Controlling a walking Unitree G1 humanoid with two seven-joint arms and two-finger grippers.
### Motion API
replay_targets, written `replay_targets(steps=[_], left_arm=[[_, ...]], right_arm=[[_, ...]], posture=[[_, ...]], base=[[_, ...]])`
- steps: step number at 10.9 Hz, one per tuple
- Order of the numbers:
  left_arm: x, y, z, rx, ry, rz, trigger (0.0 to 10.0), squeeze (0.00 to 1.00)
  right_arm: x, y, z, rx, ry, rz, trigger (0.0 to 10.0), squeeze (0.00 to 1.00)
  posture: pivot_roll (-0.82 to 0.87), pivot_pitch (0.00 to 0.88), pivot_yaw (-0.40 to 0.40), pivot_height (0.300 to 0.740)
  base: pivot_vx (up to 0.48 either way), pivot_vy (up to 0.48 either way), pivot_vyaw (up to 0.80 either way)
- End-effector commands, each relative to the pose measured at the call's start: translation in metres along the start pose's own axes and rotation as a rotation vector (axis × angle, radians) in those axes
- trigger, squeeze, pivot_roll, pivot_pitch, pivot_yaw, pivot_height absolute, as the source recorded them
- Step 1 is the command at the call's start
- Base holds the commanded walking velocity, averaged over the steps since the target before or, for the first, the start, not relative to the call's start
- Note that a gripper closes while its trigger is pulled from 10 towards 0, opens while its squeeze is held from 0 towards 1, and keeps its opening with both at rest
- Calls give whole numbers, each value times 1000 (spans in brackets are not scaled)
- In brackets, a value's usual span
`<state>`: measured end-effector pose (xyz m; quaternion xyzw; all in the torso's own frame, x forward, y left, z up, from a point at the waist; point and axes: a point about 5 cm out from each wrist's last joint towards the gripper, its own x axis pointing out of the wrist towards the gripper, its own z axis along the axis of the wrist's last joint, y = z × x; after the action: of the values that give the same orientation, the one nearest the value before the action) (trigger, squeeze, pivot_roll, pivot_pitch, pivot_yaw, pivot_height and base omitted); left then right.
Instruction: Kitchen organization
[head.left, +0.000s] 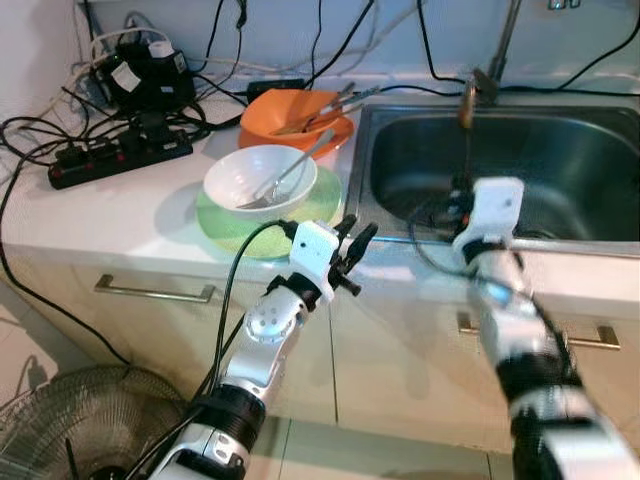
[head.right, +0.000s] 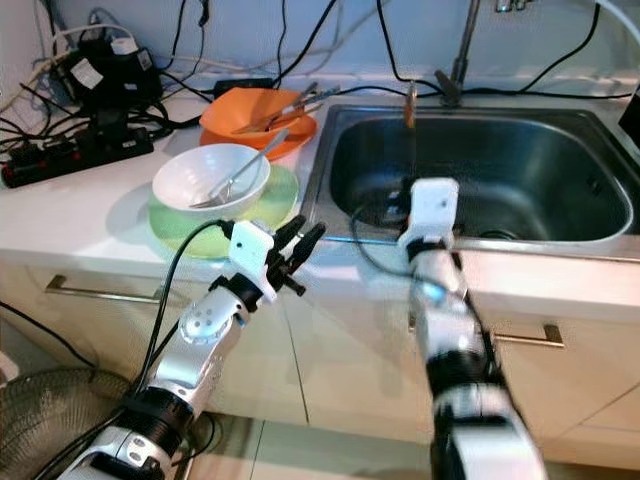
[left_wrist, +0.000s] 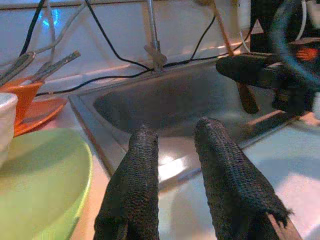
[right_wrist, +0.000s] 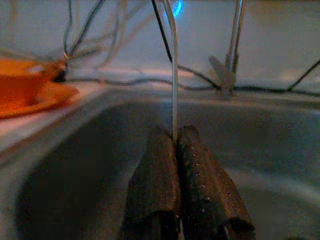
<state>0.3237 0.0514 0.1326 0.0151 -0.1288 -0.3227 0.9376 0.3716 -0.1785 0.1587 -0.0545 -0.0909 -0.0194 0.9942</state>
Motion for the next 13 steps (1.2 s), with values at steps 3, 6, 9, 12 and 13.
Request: replay_targets(steps=[3,6,9,12,13], left_arm=[[-5,0,-7,19,24,-6,10000,0],[-7,-1,-11,13,38,-10,10000,0],[-8,-2,-11,13,42,-13,10000,0],[-8,-2,-11,8,41,-14,10000,0],[-8,-3,-12,6,43,-18,10000,0]], right_arm=[[13,-4,-9,35,124,-20,10000,0],[20,-10,-14,31,247,-58,10000,0],[32,-20,4,40,240,-94,10000,0],[43,-24,23,33,210,-108,10000,0],[45,-24,27,32,214,-107,10000,0]], posture=[[15,10,83,740],[22,0,81,740],[23,11,83,740],[15,23,84,740],[14,28,84,740]], base=[[0,0,0],[0,0,0],[0,0,0],[0,0,0],[0,0,0]])
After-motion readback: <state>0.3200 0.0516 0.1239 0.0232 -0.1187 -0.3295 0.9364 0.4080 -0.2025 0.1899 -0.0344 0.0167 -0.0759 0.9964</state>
